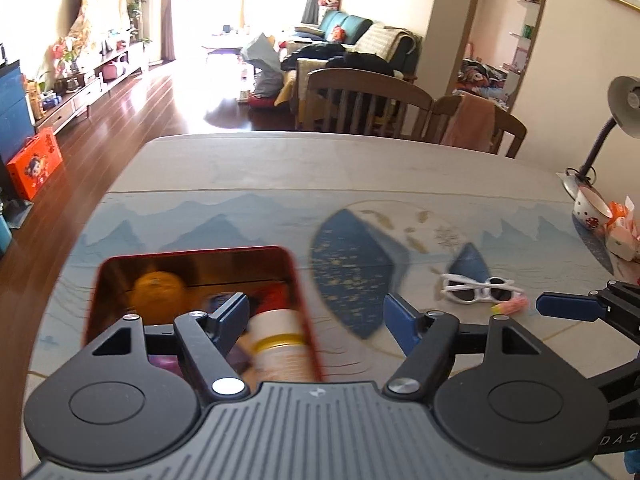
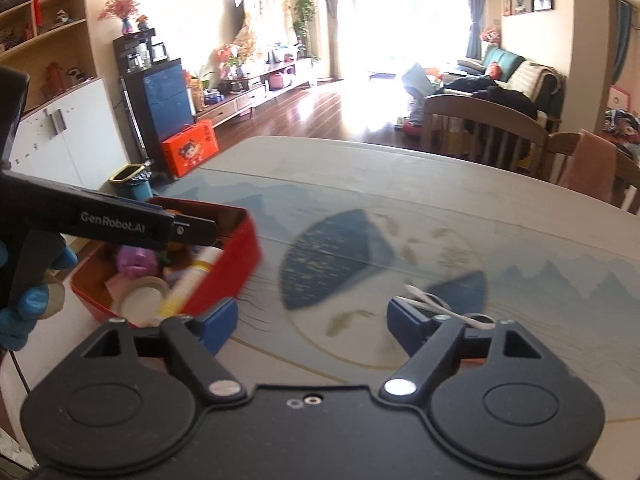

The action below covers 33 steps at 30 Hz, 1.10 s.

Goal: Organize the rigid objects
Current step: 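Open both tools to release the clipper and block into the tin, then move both tools back toward the white sunglasses and pink tube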

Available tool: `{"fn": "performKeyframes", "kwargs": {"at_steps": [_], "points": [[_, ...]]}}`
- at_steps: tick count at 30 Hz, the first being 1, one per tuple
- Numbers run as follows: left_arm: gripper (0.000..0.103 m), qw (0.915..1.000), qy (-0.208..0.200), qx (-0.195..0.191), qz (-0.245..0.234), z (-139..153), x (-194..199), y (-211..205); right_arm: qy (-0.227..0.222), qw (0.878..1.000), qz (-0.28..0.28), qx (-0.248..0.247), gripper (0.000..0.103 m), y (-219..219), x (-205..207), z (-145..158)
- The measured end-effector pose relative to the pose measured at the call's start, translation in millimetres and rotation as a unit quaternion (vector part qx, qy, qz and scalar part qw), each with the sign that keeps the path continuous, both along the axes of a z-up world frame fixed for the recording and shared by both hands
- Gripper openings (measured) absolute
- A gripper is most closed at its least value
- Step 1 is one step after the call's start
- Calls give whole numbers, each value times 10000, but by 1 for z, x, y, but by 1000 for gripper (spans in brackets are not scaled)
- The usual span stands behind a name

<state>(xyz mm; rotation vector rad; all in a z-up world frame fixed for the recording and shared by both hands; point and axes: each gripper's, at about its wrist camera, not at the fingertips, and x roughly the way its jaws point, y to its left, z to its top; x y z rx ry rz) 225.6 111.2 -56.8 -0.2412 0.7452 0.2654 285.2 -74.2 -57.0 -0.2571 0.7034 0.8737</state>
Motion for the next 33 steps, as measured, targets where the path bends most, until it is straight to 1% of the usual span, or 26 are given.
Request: {"fn": "performKeyframes", "kwargs": {"at_steps": [2, 3, 5, 6, 11, 18, 23, 28, 30, 33], "points": [[79, 10000, 1, 11, -57, 0, 10, -13, -10, 9999, -100, -41, 93, -10, 6, -3], [81, 10000, -9, 7, -85, 0, 13, -18, -18, 9999, -152, -52, 95, -15, 9, -4], [81, 9999, -44, -22, -153, 0, 22, -29, -41, 9997, -235, -80, 102, -25, 15, -7], [82, 9998, -44, -31, -184, -1, 28, -34, -67, 9995, -286, -102, 102, -31, 17, -10], [82, 9994, 30, -44, -334, -5, 54, -61, -84, 9982, -504, -305, 103, -51, 34, -23], [82, 9983, 234, -102, -530, -19, 91, -91, 55, 9968, -657, -461, 102, -66, 62, -45], [82, 9952, 521, -204, -806, -37, 116, -106, 95, 9968, -541, -577, 102, -66, 79, -59], [82, 9895, 880, -342, -1091, -59, 141, -115, 181, 9966, -396, -706, 102, -63, 92, -72], [82, 9888, 994, -234, -1086, -68, 149, -118, 217, 9964, -376, -734, 102, -63, 95, -77], [82, 9885, 1128, -196, -984, -78, 158, -117, 259, 9960, -343, -780, 99, -62, 100, -82]]}}
